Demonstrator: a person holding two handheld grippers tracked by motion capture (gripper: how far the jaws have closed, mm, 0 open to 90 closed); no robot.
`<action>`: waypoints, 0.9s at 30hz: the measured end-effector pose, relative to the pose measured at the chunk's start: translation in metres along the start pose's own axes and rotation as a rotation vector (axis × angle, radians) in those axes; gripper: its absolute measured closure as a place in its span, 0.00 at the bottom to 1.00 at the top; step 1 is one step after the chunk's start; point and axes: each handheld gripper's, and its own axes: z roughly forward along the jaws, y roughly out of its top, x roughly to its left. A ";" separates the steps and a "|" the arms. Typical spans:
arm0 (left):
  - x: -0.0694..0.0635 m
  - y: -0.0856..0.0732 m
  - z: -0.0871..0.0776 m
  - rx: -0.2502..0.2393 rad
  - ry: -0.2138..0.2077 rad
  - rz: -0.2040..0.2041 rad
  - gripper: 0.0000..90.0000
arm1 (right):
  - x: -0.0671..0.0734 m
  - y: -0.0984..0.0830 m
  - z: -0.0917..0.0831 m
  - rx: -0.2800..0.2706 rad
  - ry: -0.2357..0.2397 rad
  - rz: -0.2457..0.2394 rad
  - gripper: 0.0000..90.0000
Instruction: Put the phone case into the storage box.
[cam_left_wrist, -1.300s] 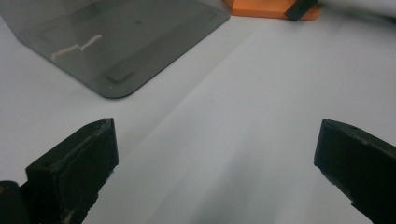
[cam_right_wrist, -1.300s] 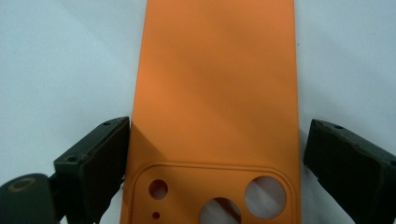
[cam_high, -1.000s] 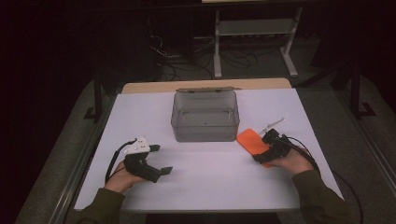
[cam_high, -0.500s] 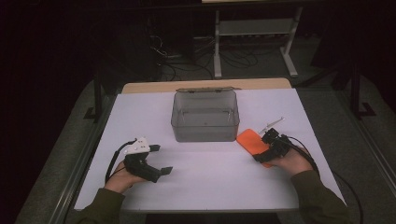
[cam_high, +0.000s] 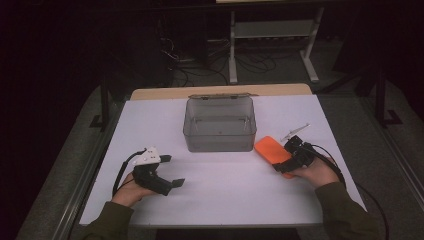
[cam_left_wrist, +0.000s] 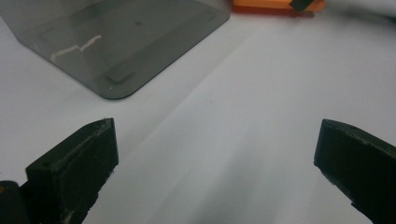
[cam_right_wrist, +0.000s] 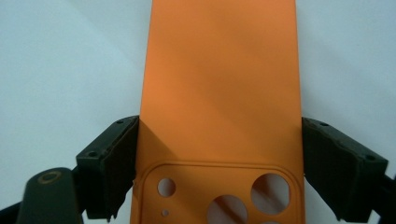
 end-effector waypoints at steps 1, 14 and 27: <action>0.000 0.000 0.000 -0.001 0.000 -0.001 0.00 | 0.000 0.000 -0.001 -0.001 -0.001 0.001 0.17; 0.000 0.000 0.000 -0.002 0.000 0.001 0.00 | -0.002 -0.002 -0.019 -0.029 0.009 -0.009 0.17; 0.000 0.000 0.000 0.001 -0.002 0.001 0.00 | 0.000 -0.004 -0.029 -0.031 0.040 -0.064 0.17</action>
